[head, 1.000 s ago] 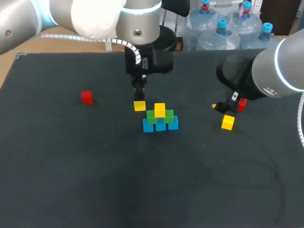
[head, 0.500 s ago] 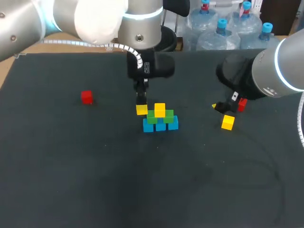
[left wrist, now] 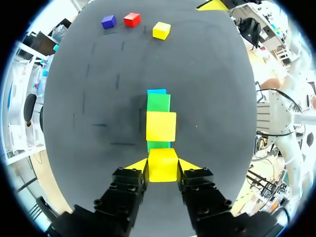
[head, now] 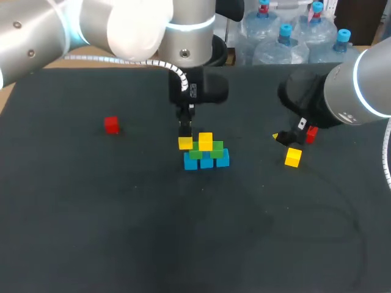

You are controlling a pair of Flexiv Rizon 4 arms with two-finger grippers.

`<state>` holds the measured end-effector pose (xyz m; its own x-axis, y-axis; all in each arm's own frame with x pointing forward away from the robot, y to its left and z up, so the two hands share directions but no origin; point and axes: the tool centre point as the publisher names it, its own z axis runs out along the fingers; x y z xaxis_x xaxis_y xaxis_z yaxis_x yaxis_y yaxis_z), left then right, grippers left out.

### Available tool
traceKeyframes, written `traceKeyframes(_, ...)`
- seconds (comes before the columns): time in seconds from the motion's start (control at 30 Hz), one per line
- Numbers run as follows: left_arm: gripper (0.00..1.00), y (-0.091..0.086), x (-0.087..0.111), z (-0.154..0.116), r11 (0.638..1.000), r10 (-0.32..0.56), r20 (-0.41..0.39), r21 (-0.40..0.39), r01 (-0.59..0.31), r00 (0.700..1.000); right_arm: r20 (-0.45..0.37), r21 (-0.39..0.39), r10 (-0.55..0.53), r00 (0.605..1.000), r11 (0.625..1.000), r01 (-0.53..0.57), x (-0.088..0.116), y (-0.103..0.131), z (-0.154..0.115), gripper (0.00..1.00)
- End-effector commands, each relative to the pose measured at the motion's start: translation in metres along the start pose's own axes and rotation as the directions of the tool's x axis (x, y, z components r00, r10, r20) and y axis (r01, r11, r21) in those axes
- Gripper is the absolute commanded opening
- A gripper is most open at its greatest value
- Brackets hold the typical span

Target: Place the blue cubes, place green cubes on the blue cubes, place the yellow cubes on the green cubes, then place the red cubes on the yellow cubes, and place purple cube on the red cubes.

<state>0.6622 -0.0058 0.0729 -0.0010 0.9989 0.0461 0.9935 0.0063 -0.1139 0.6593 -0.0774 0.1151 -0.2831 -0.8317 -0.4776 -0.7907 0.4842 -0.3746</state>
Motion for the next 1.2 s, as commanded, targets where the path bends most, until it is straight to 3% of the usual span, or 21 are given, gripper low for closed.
traceKeyframes(0.03, 0.0, 0.0043, -0.0027, 0.0018, 1.0, 0.003, -0.005, 0.006, -0.003, 1.0, 0.007, 0.01, 0.002, 1.0, 1.0, -0.002, 0.0016, 0.002, 0.0012, 1.0)
traceKeyframes(1.2, 0.0, 0.0076, -0.0097, 0.0042, 0.999, 0.033, -0.003, 0.009, -0.033, 0.999, 0.007, 0.01, 0.002, 1.0, 1.0, -0.002, 0.0016, 0.002, 0.0012, 1.0)
